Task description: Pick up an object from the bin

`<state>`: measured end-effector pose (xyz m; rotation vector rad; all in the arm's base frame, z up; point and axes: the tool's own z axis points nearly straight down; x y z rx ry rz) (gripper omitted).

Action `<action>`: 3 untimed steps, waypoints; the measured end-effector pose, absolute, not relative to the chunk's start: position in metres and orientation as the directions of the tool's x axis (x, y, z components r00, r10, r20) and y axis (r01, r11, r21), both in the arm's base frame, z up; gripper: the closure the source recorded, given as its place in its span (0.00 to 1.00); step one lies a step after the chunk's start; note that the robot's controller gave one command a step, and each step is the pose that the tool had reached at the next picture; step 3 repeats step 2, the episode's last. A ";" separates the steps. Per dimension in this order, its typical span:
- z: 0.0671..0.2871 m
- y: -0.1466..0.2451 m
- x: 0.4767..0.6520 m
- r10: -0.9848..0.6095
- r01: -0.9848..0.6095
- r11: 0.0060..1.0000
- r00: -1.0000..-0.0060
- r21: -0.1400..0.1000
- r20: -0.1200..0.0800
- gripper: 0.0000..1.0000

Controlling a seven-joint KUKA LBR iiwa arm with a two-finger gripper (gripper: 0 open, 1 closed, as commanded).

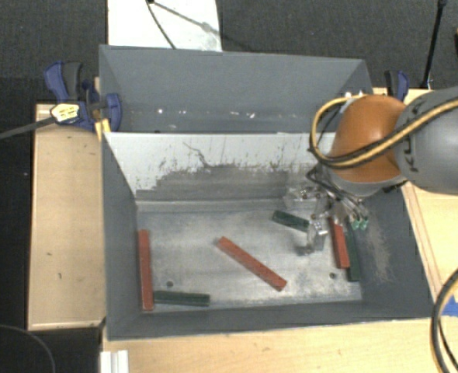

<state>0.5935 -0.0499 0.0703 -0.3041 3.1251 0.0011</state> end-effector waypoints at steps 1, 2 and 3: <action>0.070 -0.050 0.593 -0.194 -0.194 0.981 -0.981 0.000 -0.001 1.00; 0.254 -0.046 0.583 -0.180 -0.180 0.984 -0.984 -0.003 -0.012 1.00; 0.254 -0.046 0.583 -0.180 -0.180 0.984 -0.984 -0.003 -0.012 1.00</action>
Offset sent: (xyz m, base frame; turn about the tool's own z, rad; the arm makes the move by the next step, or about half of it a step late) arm 0.0000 0.0000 0.0000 0.0000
